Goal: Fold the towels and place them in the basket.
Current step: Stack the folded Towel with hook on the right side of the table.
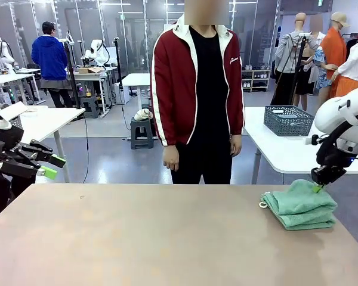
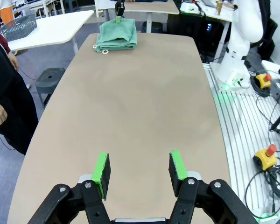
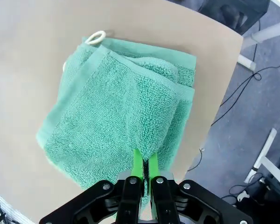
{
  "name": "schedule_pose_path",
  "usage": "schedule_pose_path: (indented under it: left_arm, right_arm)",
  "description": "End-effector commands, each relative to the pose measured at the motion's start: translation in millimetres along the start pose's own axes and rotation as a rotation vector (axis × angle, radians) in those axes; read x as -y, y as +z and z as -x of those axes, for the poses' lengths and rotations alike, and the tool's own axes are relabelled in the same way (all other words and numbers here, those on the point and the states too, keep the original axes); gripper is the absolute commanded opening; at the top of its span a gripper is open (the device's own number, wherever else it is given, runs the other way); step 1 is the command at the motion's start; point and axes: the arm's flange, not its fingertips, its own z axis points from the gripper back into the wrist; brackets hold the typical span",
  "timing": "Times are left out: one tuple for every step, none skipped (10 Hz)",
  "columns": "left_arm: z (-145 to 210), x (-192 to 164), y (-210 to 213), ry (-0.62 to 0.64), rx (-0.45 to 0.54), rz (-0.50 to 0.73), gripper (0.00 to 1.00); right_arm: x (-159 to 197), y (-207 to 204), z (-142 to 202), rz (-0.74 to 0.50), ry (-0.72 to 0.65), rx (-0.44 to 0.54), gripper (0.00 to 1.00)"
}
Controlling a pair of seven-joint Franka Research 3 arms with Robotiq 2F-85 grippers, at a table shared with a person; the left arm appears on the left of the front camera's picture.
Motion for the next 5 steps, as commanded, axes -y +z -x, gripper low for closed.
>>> schedule_pose_path:
  left_arm:
    - [-2, 0, 0, -0.009, 0.017, -0.008, 0.65]
    - [-2, 0, 0, -0.009, 0.017, -0.008, 0.65]
    - [-2, 0, 0, -0.009, 0.017, -0.008, 0.65]
    - [-2, 0, 0, -0.009, 0.017, -0.008, 0.65]
    - [-2, 0, 0, -0.009, 0.017, -0.008, 0.65]
  right_arm:
    - [7, 1, -6, -0.043, 0.020, 0.015, 0.25]
    - [8, 4, -5, -0.048, 0.016, 0.007, 0.25]
    - [8, 6, -5, -0.051, 0.016, -0.001, 0.44]
    - [7, 11, -5, -0.049, 0.024, -0.013, 0.26]
    - [2, 22, -5, -0.044, 0.037, -0.027, 0.64]
